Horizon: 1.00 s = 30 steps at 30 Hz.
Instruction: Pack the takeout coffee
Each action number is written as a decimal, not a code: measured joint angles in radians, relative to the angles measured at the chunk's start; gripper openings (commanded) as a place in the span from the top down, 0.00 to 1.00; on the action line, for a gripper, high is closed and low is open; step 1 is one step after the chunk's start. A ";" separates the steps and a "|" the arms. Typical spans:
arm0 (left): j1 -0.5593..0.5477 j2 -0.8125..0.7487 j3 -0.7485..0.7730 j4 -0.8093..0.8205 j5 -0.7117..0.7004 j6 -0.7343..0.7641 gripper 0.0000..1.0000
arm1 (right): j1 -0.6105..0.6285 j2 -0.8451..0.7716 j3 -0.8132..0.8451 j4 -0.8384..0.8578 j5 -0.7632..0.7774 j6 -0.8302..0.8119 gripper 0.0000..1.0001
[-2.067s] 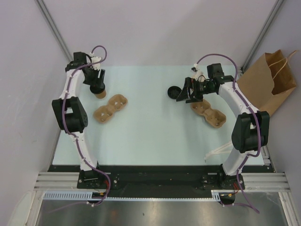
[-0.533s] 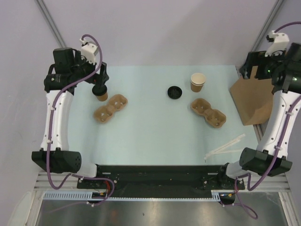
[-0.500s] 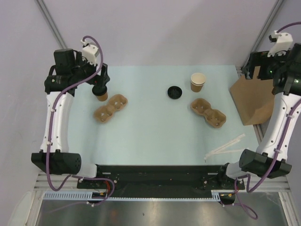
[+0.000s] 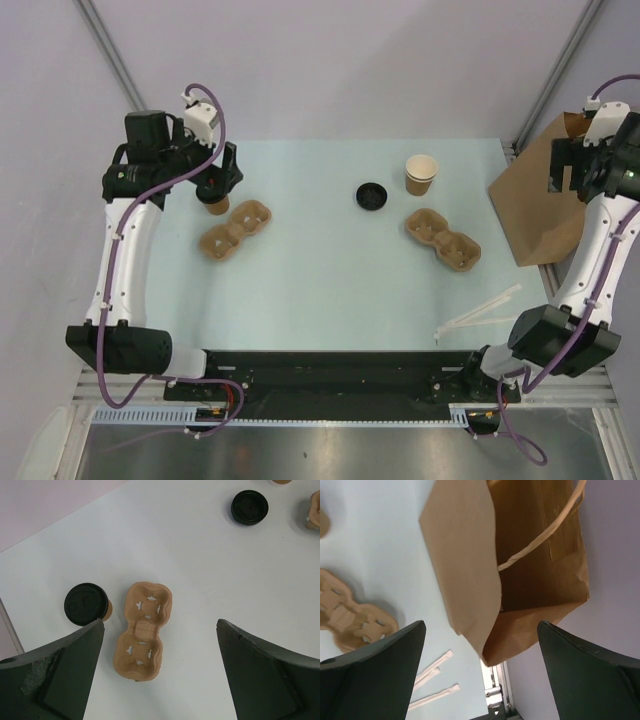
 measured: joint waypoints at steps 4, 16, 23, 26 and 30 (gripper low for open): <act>0.000 -0.016 -0.018 0.011 0.000 0.000 0.01 | -0.031 0.055 -0.027 0.027 0.010 -0.004 0.00; 0.000 -0.037 -0.048 0.015 -0.001 0.000 0.00 | -0.038 0.159 -0.032 0.112 -0.050 -0.003 0.31; 0.000 -0.037 -0.048 0.022 -0.003 0.000 0.00 | -0.038 0.181 -0.035 0.122 -0.073 -0.006 0.75; 0.000 -0.040 -0.053 0.030 -0.005 0.000 0.00 | -0.039 0.179 -0.035 0.128 -0.080 -0.011 1.00; 0.000 -0.047 -0.065 0.043 -0.006 0.000 0.01 | -0.039 0.143 -0.040 0.127 -0.086 -0.010 1.00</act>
